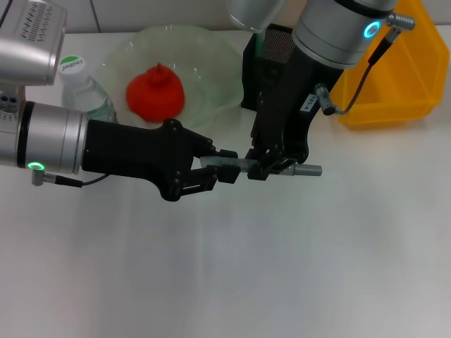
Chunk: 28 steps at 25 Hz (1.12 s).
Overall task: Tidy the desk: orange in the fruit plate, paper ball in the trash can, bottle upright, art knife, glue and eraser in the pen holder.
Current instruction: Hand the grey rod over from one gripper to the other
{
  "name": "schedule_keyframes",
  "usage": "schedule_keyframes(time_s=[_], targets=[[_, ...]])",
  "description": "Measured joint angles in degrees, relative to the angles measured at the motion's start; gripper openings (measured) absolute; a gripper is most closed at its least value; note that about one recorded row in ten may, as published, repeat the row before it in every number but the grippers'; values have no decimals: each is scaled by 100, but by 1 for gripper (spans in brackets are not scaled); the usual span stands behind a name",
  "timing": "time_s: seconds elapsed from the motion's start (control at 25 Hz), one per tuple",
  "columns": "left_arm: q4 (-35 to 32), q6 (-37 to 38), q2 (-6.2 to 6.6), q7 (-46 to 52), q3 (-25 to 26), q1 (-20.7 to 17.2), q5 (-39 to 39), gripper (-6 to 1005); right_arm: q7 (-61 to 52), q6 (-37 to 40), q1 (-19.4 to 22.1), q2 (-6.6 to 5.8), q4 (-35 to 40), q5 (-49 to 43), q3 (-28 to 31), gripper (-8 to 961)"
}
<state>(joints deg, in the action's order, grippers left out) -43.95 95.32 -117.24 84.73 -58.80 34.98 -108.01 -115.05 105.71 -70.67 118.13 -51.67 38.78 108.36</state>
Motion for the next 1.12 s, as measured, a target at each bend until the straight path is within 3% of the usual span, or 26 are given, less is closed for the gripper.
schedule_keyframes(time_s=[0.84,1.12], targets=[[9,-81,0,23,29,-28,40,223,93,9,1,3,-1,22,1,140],[67,-81,-19,18,285,-43,41,304,76,0,0,8,-1,24,-3,140]])
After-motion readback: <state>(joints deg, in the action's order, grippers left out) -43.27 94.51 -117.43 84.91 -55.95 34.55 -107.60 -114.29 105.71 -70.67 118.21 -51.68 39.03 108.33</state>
